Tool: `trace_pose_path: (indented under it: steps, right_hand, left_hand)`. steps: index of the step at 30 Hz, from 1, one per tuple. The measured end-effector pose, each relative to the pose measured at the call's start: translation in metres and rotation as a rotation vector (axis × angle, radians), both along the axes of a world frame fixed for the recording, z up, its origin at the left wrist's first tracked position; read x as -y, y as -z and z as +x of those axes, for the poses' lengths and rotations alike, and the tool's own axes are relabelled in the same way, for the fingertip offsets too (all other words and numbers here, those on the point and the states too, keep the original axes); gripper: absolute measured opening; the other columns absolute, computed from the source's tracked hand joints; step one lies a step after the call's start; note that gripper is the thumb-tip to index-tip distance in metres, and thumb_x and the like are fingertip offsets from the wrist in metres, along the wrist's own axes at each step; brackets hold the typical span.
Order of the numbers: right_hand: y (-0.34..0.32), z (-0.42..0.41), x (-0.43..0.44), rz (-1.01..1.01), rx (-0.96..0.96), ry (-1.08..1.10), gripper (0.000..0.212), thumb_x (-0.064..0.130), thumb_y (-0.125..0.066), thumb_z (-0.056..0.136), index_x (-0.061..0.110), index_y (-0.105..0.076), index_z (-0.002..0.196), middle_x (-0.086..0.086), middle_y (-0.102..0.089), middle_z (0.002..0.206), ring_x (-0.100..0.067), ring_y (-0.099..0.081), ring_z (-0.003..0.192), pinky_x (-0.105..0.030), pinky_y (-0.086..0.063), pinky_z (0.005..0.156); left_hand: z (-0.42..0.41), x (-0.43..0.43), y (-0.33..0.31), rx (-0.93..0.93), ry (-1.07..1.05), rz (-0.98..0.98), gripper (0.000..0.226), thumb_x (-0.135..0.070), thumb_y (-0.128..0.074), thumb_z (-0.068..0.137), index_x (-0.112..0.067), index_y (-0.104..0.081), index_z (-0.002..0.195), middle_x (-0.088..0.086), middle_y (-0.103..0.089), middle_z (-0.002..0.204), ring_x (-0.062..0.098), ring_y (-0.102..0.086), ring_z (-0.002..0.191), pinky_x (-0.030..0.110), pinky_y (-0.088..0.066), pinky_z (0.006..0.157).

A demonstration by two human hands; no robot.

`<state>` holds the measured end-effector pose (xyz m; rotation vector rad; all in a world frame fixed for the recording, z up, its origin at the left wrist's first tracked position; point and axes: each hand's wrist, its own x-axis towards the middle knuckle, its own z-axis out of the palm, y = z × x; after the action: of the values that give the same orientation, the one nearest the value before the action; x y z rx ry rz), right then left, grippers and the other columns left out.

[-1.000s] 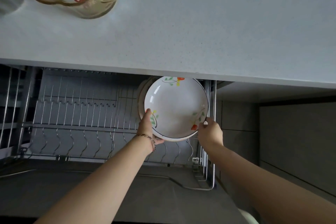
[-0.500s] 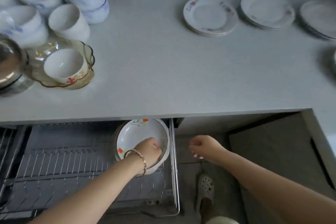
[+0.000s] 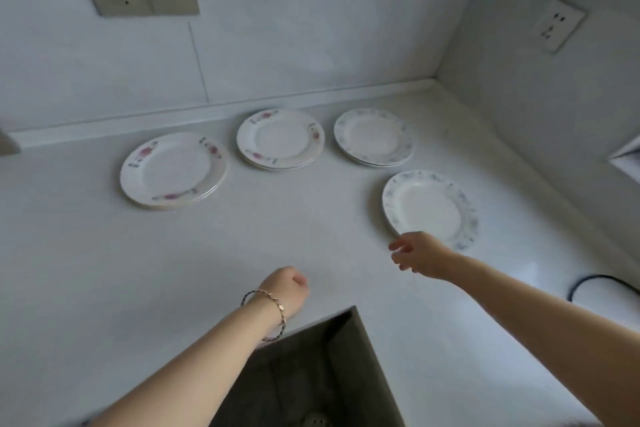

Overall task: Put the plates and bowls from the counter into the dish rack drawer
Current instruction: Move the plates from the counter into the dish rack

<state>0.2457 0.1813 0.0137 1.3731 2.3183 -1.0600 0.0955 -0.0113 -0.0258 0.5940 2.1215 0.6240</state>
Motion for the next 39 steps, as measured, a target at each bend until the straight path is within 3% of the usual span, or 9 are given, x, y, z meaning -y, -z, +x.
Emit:
trace_pose_path:
  steps: [3,7,10,16,19,23,29,35,39]
  right_hand:
    - [0.006,0.027,-0.073,0.109,0.044,0.023,0.029,0.015,-0.054,0.086,0.016,-0.064,0.113,-0.006,-0.067,0.1,-0.015,-0.055,0.071,-0.02,-0.042,0.059]
    - [0.022,0.055,-0.149,0.193,0.099,0.091,0.036,0.018,-0.055,0.087,0.015,-0.058,0.122,-0.008,-0.062,0.118,-0.025,-0.06,0.104,-0.024,-0.043,0.085]
    - [0.043,0.071,-0.188,0.173,0.142,0.208,0.052,0.026,-0.062,0.084,0.014,-0.048,0.132,-0.015,-0.052,0.131,-0.031,-0.054,0.116,-0.031,-0.043,0.094]
    - [0.093,0.082,-0.223,0.018,0.005,0.435,0.059,0.032,-0.071,0.078,-0.002,-0.052,0.123,-0.02,-0.06,0.121,-0.035,-0.057,0.112,-0.041,-0.046,0.094]
    - [0.102,0.084,-0.225,-0.04,-0.12,0.538,0.05,0.022,-0.074,0.077,-0.005,-0.057,0.116,-0.022,-0.062,0.116,-0.036,-0.059,0.108,-0.044,-0.048,0.095]
    - [0.1,0.086,-0.205,-0.065,-0.187,0.546,0.041,0.014,-0.075,0.076,-0.006,-0.06,0.109,-0.021,-0.066,0.098,-0.033,-0.064,0.091,-0.043,-0.052,0.088]
    - [0.068,0.069,-0.124,-0.083,-0.22,0.362,0.024,0.012,-0.07,0.079,-0.001,-0.062,0.096,-0.008,-0.061,0.079,-0.024,-0.056,0.069,-0.029,-0.046,0.061]
    - [0.035,0.028,0.0,-0.131,-0.249,0.127,0.024,0.012,-0.071,0.078,0.002,-0.06,0.097,0.0,-0.059,0.074,-0.016,-0.056,0.065,-0.028,-0.046,0.059]
    - [0.026,-0.005,0.108,-0.2,-0.23,-0.025,0.035,0.013,-0.07,0.08,0.001,-0.057,0.11,-0.004,-0.062,0.085,-0.018,-0.058,0.072,-0.026,-0.045,0.056]
  left_hand:
    - [0.02,-0.073,0.012,0.093,-0.067,0.013,0.017,-0.01,-0.043,0.084,-0.017,-0.056,0.093,0.014,-0.067,0.093,0.031,-0.067,0.096,0.032,-0.05,0.071]
    - [0.045,-0.149,0.036,0.168,-0.122,-0.012,0.035,-0.014,-0.046,0.083,-0.015,-0.049,0.119,0.015,-0.063,0.116,0.029,-0.065,0.103,0.038,-0.052,0.088]
    - [0.064,-0.2,0.05,0.24,-0.156,0.001,0.052,-0.019,-0.055,0.081,-0.014,-0.041,0.131,0.015,-0.062,0.117,0.029,-0.065,0.102,0.039,-0.052,0.089]
    - [0.081,-0.256,0.068,0.285,-0.456,0.132,0.041,0.0,-0.064,0.074,-0.006,-0.045,0.109,0.018,-0.06,0.116,0.032,-0.062,0.105,0.047,-0.053,0.089]
    - [0.081,-0.254,0.07,0.311,-0.483,0.175,0.031,0.002,-0.066,0.075,-0.013,-0.046,0.093,0.013,-0.058,0.101,0.028,-0.061,0.089,0.038,-0.057,0.066]
    - [0.081,-0.227,0.066,0.378,-0.518,0.197,0.034,0.003,-0.066,0.076,-0.019,-0.04,0.078,0.011,-0.057,0.1,0.032,-0.062,0.096,0.05,-0.055,0.082]
    - [0.077,-0.129,0.046,0.37,-0.597,0.203,0.037,0.002,-0.067,0.077,-0.022,-0.038,0.076,0.001,-0.056,0.084,0.028,-0.061,0.083,0.031,-0.054,0.056]
    - [0.059,0.026,0.009,0.216,-0.644,0.221,0.033,-0.004,-0.07,0.074,-0.021,-0.044,0.085,0.01,-0.064,0.104,0.028,-0.064,0.097,0.047,-0.055,0.085]
    - [0.059,0.149,-0.004,0.175,-0.769,0.248,0.03,-0.001,-0.067,0.077,-0.016,-0.044,0.089,0.015,-0.063,0.107,0.032,-0.063,0.099,0.052,-0.053,0.087]
